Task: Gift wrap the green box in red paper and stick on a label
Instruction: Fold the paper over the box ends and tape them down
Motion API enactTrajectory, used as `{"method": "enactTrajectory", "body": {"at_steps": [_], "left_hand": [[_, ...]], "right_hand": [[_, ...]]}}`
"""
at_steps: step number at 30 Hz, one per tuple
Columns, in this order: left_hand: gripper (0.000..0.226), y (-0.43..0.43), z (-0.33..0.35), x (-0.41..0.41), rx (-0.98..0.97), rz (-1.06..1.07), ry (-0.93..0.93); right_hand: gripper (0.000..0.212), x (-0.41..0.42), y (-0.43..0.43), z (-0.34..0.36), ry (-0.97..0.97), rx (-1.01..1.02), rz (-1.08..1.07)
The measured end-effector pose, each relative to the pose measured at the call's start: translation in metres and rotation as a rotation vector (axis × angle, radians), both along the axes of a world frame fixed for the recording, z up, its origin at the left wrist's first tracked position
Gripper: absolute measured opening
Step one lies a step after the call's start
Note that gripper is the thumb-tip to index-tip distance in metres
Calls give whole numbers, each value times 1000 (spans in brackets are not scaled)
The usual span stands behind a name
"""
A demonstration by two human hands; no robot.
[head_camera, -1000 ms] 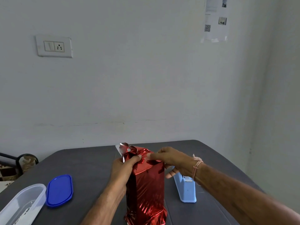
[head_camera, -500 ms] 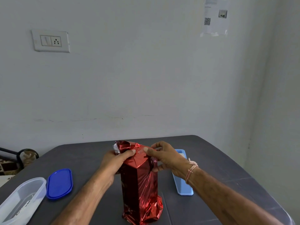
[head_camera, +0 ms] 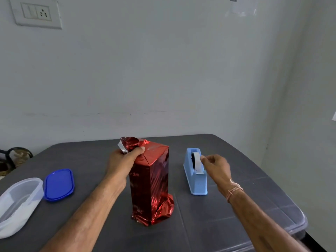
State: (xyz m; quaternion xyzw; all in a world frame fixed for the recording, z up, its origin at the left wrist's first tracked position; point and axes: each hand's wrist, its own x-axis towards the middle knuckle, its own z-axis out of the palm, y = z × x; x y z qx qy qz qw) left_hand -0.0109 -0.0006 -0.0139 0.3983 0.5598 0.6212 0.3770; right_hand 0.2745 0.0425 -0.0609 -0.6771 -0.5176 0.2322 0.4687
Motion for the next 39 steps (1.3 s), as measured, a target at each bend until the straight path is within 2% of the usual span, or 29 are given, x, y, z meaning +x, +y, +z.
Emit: {"method": "enactTrajectory", "body": {"at_steps": [4,9,12,14,18,23,24,28,32,39], "left_hand": [[12,-1,-2,0,5,-6,-11],[12,-1,-4,-2,3,-1,-25],[13,1,-6,-3,0,-7,-18],[16,3,-7,-3,-5,-12,-16],[18,3,-9,-5,-2,-11,-20],[18,2,-8,-4,9,-9,-23],[18,3,-9,-4,4,-8,-20],[20,4,-10,-4,0,-18,-3],[25,3,-10,-6,-9,-26,2],[21,2,-8,-5,-17,-24,1]], "right_hand": [[45,6,4,-16,122,-283,91],[22,1,12,-11,403,-358,80],[16,0,7,-2,489,-412,90],[14,0,5,0,524,-421,88],[39,-4,7,-4,584,-429,69],[45,-3,10,-5,718,-435,57],[45,-3,10,-5,731,-428,55],[25,-9,3,-7,732,-357,39],[43,-12,-3,-15,740,-303,6],[36,-17,-8,-22,743,-253,-20]]}}
